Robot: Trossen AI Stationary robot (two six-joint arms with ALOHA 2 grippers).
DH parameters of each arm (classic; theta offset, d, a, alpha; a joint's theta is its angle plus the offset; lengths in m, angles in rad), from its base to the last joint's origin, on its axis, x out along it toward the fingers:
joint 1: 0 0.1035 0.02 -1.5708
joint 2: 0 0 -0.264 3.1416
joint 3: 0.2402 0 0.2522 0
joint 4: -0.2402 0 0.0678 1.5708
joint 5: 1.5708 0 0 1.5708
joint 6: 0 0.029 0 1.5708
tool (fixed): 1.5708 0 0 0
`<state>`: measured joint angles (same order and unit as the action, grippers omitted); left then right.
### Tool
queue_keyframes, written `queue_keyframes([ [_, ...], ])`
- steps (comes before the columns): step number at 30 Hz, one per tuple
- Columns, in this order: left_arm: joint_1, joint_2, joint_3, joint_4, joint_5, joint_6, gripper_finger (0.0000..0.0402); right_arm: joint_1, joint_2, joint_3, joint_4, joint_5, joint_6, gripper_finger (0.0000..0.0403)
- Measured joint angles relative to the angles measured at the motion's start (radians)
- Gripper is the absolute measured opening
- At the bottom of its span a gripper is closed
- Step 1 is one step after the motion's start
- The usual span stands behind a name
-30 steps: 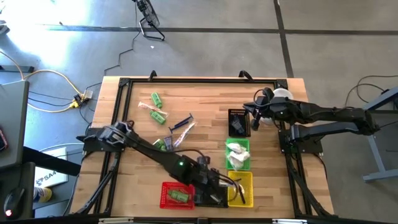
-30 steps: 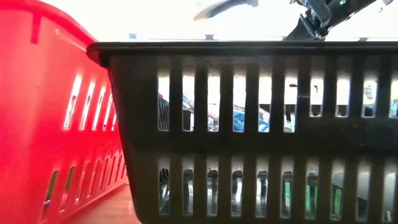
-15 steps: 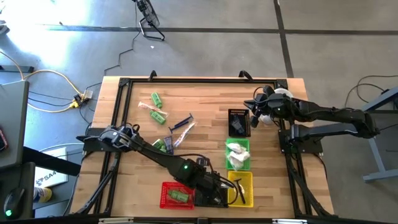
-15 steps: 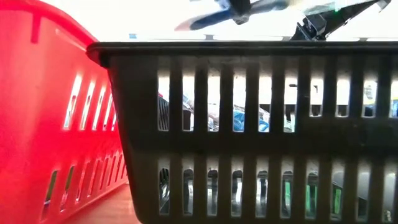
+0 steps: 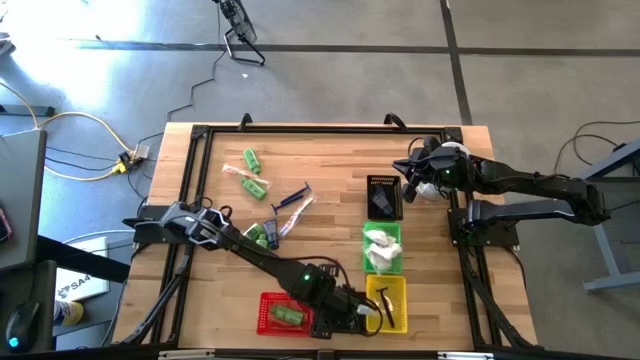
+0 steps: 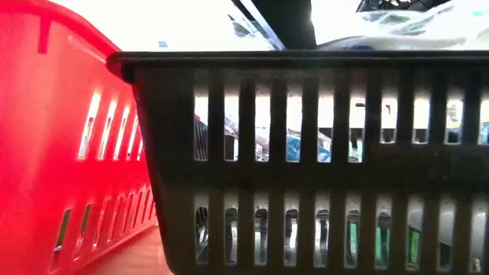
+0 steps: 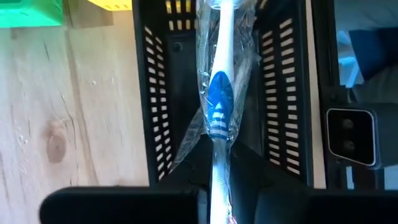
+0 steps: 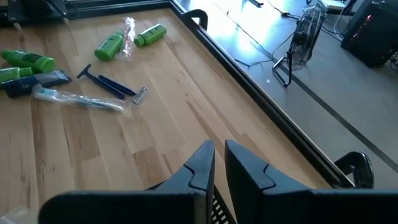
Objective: Pick & Place Travel size toiletries
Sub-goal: Put the dark blue toothbrush into the bottom black bin
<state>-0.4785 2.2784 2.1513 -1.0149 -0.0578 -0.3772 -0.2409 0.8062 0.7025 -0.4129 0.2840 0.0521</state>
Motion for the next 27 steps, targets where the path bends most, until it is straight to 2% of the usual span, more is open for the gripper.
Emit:
queue_keyframes([
  [5, 0.001, 0.0, 0.0, 0.018, 0.001, -0.031, 0.0039, 0.0, 0.0, 0.0, -0.002, -0.001, 0.004, 0.003],
  [8, 0.001, 0.0, 0.0, 0.018, 0.028, -0.032, 0.0059, 0.0, 0.0, 0.0, -0.002, 0.0, 0.004, 0.003],
  [17, 0.001, 0.0, 0.0, 0.011, 0.027, -0.03, 0.0127, 0.0, 0.0, 0.0, -0.003, -0.03, 0.004, 0.003],
  [22, 0.015, -0.002, 0.005, -0.041, 0.096, -0.024, 0.0135, 0.001, 0.0, 0.0, -0.003, -0.03, 0.002, 0.003],
  [27, 0.052, -0.009, 0.059, -0.096, 0.127, -0.072, 0.0136, 0.0, 0.0, 0.0, -0.002, -0.03, -0.002, 0.003],
])
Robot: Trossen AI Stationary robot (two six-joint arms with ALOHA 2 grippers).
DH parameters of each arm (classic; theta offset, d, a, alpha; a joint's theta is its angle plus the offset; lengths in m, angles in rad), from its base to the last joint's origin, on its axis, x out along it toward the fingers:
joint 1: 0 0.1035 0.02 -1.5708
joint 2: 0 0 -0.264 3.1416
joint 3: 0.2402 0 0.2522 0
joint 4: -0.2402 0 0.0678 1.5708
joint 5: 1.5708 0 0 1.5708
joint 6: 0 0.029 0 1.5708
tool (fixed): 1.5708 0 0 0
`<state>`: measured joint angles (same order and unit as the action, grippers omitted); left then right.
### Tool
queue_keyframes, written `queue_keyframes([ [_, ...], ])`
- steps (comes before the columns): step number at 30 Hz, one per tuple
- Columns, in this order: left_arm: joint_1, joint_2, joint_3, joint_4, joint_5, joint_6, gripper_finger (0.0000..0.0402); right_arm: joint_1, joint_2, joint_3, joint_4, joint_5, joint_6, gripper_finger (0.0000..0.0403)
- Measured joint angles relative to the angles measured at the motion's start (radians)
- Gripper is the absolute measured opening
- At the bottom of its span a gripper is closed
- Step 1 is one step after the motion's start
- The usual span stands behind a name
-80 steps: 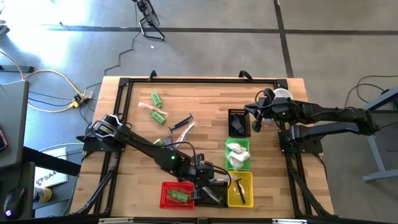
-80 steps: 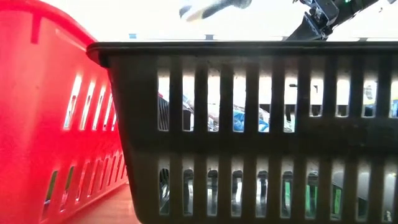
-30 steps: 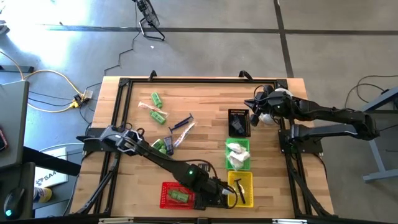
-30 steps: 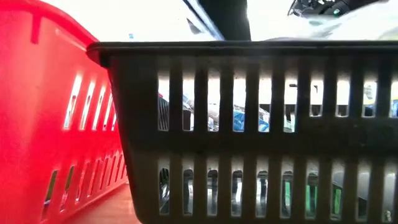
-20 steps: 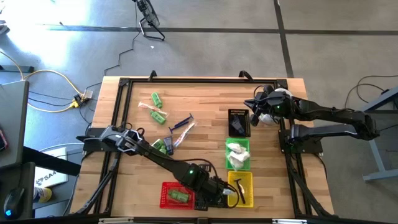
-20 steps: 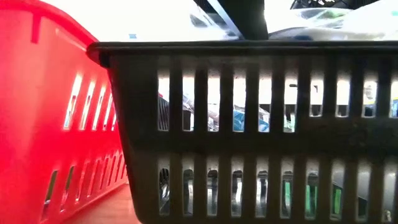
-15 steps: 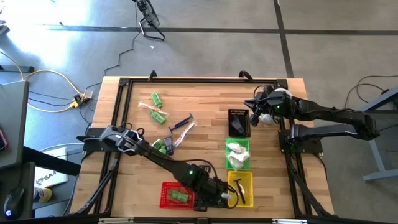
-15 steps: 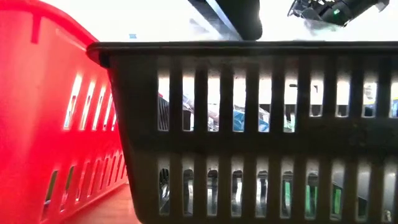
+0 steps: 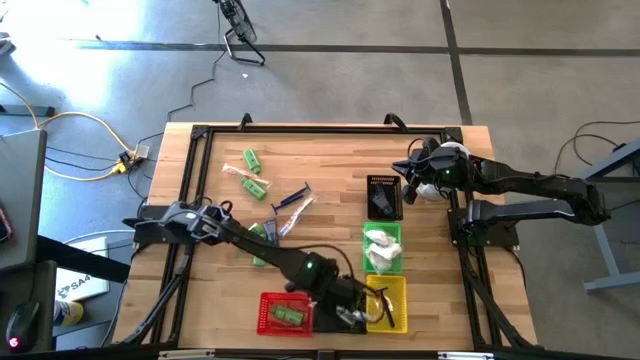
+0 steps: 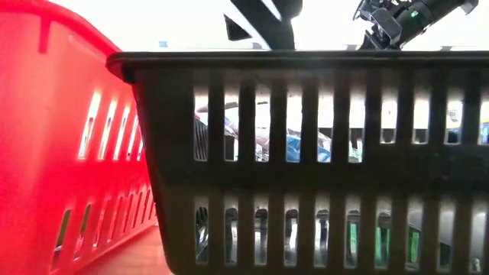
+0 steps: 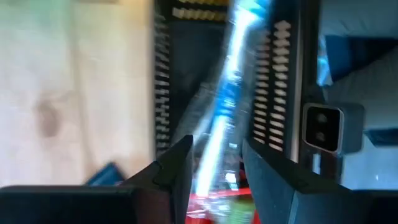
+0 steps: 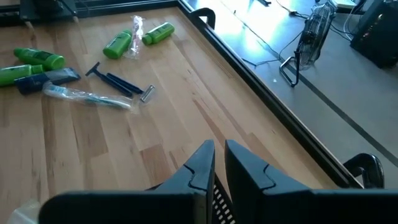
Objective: Pick & Place Travel size toiletries
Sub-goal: Put the dark blue toothbrush into the bottom black bin
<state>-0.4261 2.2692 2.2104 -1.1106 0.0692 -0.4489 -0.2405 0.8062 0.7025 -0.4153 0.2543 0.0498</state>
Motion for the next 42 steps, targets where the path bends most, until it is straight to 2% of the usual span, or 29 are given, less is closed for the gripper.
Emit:
queue_keyframes([
  [4, 0.031, 0.0, 0.04, -0.019, 0.0, 0.005, 0.012, 0.0, 0.0, 0.0, 0.0, -0.029, -0.008, 0.003],
  [12, 0.064, 0.0, 0.056, -0.015, -0.005, 0.014, 0.0025, 0.0, -0.006, 0.0, -0.001, -0.134, -0.02, 0.003],
  [14, 0.066, 0.0, 0.053, 0.006, -0.059, -0.029, 0.0007, 0.0, -0.012, 0.0, -0.001, -0.146, -0.02, 0.003],
  [18, 0.061, 0.0, 0.04, 0.13, -0.239, -0.067, 0.0008, 0.0, -0.016, 0.0, -0.001, -0.161, -0.02, 0.003],
  [23, 0.05, 0.0, 0.04, 0.294, -0.365, 0.055, 0.0009, 0.0, -0.016, 0.0, -0.001, -0.159, -0.017, 0.003],
  [30, 0.046, 0.005, -0.008, 0.431, -0.371, 0.182, 0.0007, 0.0, -0.016, 0.0, -0.009, -0.157, -0.017, 0.003],
  [37, 0.054, -0.035, -0.075, 0.428, -0.369, 0.188, 0.0001, 0.0, -0.016, 0.0, -0.01, -0.15, -0.018, 0.003],
  [42, 0.053, -0.072, -0.161, 0.485, -0.403, 0.194, 0.0001, 0.0, -0.016, 0.0, -0.018, -0.149, -0.019, 0.003],
])
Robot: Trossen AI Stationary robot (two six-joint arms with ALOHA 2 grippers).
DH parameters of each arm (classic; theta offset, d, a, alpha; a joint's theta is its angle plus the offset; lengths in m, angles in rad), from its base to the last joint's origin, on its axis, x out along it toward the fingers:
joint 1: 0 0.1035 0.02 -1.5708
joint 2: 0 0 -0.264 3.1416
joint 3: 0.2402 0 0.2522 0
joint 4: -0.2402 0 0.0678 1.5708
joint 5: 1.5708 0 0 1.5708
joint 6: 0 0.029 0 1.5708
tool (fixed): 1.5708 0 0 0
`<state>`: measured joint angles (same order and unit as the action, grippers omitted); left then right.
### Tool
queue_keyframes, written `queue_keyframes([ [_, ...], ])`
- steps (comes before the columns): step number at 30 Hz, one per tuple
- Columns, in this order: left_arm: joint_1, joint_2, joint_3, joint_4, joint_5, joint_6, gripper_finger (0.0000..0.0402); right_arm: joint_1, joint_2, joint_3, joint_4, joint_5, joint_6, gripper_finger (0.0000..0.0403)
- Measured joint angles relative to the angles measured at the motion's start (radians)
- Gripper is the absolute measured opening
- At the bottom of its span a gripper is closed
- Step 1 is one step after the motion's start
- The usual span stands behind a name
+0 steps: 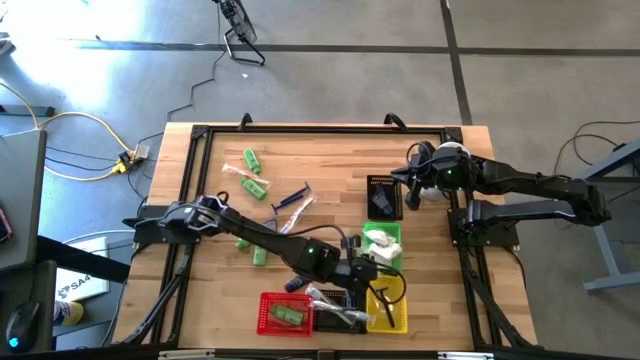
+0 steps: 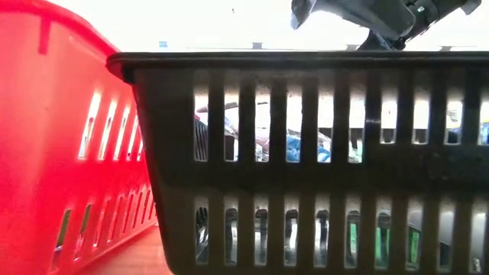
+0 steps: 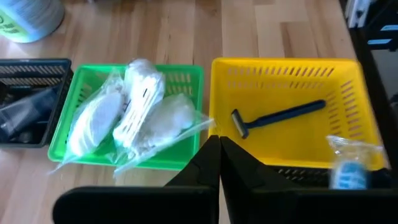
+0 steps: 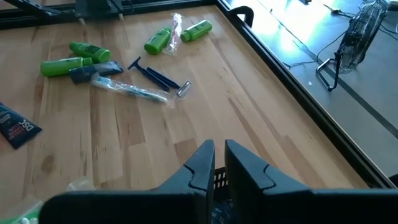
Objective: Pick & Place Travel size toiletries
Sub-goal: Put the dark blue toothbrush into the bottom black bin
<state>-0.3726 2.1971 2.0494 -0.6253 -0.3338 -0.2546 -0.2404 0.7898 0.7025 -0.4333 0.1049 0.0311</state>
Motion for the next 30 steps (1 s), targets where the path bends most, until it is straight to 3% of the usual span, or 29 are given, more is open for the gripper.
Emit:
queue_keyframes([
  [15, 0.0, -0.256, -0.532, 0.502, -0.046, 0.042, 0.0, 0.0, 0.0, 0.0, -0.004, -0.008, 0.0, 0.003],
  [18, 0.007, -0.308, -0.65, 0.542, -0.065, 0.043, 0.0, 0.0, 0.0, 0.0, -0.003, -0.026, 0.0, 0.003],
  [23, 0.04, -0.416, -0.878, 0.76, -0.049, 0.042, 0.0, 0.0, 0.0, 0.0, 0.004, -0.056, -0.001, 0.003],
  [30, 0.078, -0.574, -1.12, 0.877, -0.043, 0.093, 0.0, 0.013, 0.003, 0.0, 0.015, -0.096, 0.007, 0.003],
])
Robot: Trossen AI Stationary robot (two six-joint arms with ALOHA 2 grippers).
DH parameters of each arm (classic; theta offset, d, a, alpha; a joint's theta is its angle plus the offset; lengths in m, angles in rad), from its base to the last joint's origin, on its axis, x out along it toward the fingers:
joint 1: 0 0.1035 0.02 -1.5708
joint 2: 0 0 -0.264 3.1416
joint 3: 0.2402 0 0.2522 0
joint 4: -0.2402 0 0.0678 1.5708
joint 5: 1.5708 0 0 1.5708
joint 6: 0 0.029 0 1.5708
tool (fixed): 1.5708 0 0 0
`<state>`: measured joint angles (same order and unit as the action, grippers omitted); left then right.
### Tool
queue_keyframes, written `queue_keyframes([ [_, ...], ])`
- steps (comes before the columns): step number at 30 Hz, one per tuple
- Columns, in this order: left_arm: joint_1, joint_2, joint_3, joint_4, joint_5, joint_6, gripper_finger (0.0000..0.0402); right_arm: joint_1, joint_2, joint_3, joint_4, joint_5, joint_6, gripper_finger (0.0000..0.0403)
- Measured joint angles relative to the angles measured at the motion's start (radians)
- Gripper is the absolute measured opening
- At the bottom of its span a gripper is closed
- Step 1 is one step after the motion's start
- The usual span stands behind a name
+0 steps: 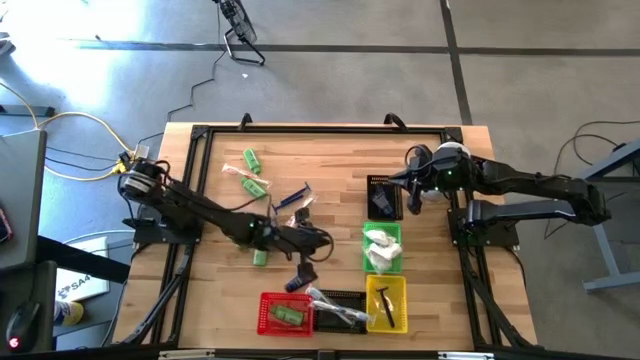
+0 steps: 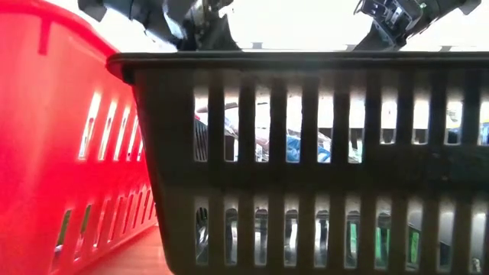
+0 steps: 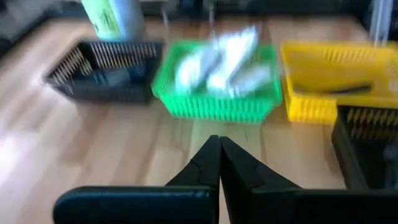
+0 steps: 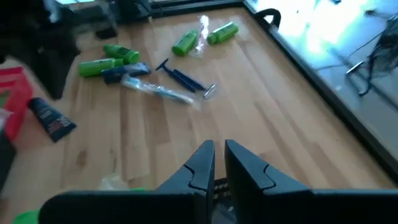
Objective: Pick & Place Travel size toiletries
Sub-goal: Put the dark blue toothbrush into the bottom black bin
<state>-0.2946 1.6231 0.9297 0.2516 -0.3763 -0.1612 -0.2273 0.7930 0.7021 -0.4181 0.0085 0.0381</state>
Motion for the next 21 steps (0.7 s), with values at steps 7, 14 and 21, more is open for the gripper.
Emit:
queue_keyframes([
  [7, 0.052, -0.188, -0.164, -0.008, -0.001, 0.058, 0.0, 0.044, 0.0, 0.0, 0.037, -0.04, 0.117, 0.003],
  [14, 0.117, -0.42, -0.274, -0.006, 0.068, 0.138, 0.0, 0.145, 0.0, 0.0, 0.091, -0.003, 0.186, 0.003],
  [21, 0.177, -0.68, -0.335, -0.148, 0.15, 0.183, 0.0, 0.261, 0.0, 0.0, 0.138, 0.153, 0.233, 0.003],
])
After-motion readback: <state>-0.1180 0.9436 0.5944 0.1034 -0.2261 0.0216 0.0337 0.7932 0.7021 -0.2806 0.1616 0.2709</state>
